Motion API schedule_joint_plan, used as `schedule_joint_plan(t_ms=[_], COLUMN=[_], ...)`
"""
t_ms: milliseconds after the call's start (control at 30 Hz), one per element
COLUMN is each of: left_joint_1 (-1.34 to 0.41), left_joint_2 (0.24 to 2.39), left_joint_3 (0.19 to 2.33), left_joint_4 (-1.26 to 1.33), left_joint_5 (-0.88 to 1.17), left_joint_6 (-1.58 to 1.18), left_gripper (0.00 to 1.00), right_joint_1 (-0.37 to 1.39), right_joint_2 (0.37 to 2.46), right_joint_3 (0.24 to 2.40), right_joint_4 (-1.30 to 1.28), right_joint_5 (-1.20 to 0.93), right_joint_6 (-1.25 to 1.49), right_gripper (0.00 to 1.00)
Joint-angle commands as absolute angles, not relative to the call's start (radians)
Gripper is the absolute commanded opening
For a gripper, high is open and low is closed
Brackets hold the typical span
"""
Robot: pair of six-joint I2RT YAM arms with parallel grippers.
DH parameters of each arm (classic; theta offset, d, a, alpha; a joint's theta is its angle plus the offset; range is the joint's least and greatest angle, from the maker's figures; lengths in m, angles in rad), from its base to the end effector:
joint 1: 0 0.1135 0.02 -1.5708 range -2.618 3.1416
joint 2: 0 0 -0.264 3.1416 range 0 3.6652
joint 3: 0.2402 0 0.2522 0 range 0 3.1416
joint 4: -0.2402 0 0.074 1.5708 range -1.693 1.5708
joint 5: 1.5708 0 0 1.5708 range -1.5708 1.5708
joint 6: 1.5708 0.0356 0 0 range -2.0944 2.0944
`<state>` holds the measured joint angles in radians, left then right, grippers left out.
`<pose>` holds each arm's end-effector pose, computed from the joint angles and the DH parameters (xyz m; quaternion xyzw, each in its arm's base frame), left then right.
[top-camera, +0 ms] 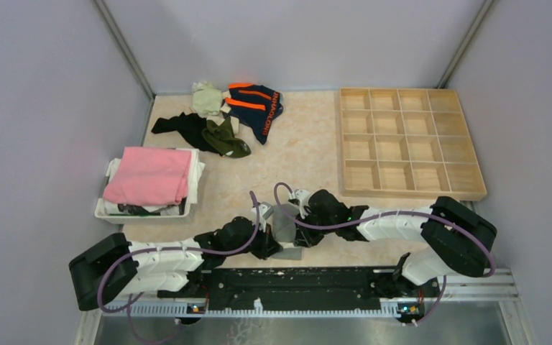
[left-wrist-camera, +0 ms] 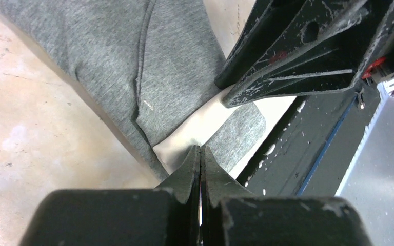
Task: Roll the underwear
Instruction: Roll the underwear to the center of the board.
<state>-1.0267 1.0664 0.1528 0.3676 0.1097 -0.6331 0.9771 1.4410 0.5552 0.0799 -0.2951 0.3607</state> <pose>0.0914 -0.1586 0.1305 0.1965 0.8482 -0.3935 0.2952 0.1380 0.2230 0.1456 -0.3306 0.8578 0.3359 0.2050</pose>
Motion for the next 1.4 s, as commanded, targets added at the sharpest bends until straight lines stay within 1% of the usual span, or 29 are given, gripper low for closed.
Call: schedule_joint_plan(t_ms=[0,67,200,300,400,500,567,667,767,867,967,1100,1367], left_joint_1=[-1.029,-1.028,-1.026,-1.023,-1.021,-1.021,-1.019,-1.019,-1.015,-1.011,-1.005,-1.0,-0.996], left_joint_2=[1.097,1.108,1.15,1.195,1.229,1.251,1.256,1.261,1.263,1.263,1.259,1.247,1.244], left_joint_3=[0.168,0.174,0.192,0.202,0.209,0.216,0.216,0.218,0.222,0.224,0.221,0.215,0.221], left_joint_4=[0.286,0.276,0.268,0.279,0.292,0.299,0.303,0.3,0.283,0.264,0.257,0.257,0.252], left_joint_5=[0.01,-0.037,-0.059,-0.055,-0.047,-0.044,-0.04,-0.038,-0.038,-0.043,-0.043,-0.042,-0.026], left_joint_6=[-0.636,-0.639,-0.631,-0.63,-0.631,-0.635,-0.636,-0.639,-0.639,-0.645,-0.65,-0.653,-0.644], left_gripper=[0.0,0.0,0.0,0.0,0.0,0.0,0.0,0.0,0.0,0.0,0.0,0.0,0.0], right_joint_1=[0.964,0.964,0.963,0.96,0.96,0.96,0.961,0.974,1.072,1.213,1.306,1.423,1.543], right_joint_2=[1.454,1.457,1.473,1.451,1.368,1.252,1.179,1.081,0.98,0.932,0.952,1.025,1.273], right_joint_3=[0.548,0.544,0.553,0.563,0.551,0.513,0.487,0.457,0.392,0.344,0.334,0.316,0.357], right_joint_4=[0.076,0.086,0.101,0.097,0.105,0.129,0.133,0.138,0.226,0.295,0.294,0.332,0.435], right_joint_5=[-0.238,-0.229,-0.221,-0.193,-0.138,-0.071,-0.044,-0.028,0.08,0.19,0.232,0.31,0.487], right_joint_6=[0.353,0.352,0.342,0.315,0.24,0.177,0.157,0.096,-0.031,-0.177,-0.274,-0.398,-0.511], right_gripper=[0.17,0.17,0.18,0.23,0.31,0.36,0.44,0.46,0.47,0.54,0.58,0.58,0.58])
